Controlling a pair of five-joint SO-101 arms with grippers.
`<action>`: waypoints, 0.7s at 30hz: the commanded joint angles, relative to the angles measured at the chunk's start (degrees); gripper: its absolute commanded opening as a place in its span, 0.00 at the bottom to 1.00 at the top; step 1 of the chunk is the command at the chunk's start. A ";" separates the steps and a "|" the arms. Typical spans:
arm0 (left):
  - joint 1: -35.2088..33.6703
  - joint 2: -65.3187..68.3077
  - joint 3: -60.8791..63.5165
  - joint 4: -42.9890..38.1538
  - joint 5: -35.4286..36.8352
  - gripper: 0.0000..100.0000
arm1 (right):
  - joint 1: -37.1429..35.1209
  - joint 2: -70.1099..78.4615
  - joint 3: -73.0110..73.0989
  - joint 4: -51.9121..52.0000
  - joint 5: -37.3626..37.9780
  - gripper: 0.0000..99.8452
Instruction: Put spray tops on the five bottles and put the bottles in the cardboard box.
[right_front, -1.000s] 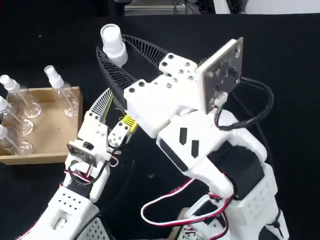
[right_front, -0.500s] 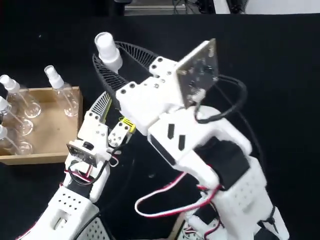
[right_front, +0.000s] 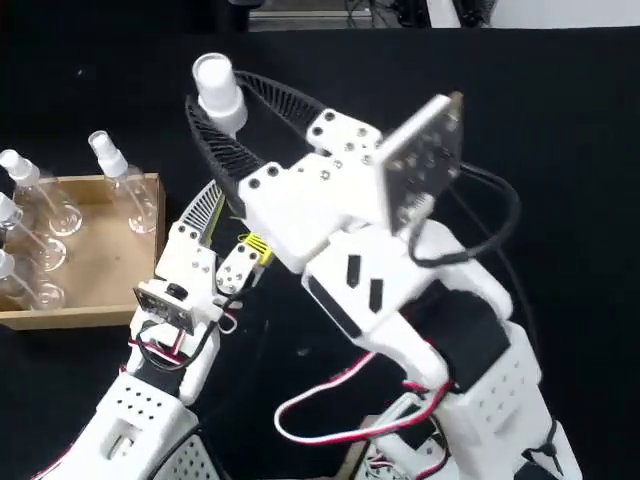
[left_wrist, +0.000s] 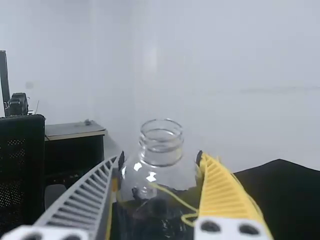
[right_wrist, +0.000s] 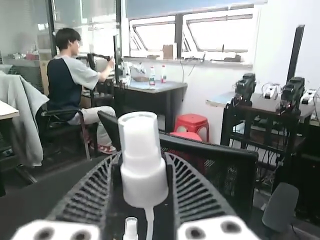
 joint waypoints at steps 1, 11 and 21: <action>0.66 -0.26 1.63 -1.41 0.26 0.03 | -0.53 -1.89 -0.66 -1.49 0.62 0.01; 0.66 -0.26 1.63 -1.41 0.26 0.03 | -0.53 -2.77 4.44 -0.70 0.70 0.01; 0.66 -0.26 1.63 -1.41 0.26 0.03 | -0.97 -2.86 10.77 0.97 3.25 0.09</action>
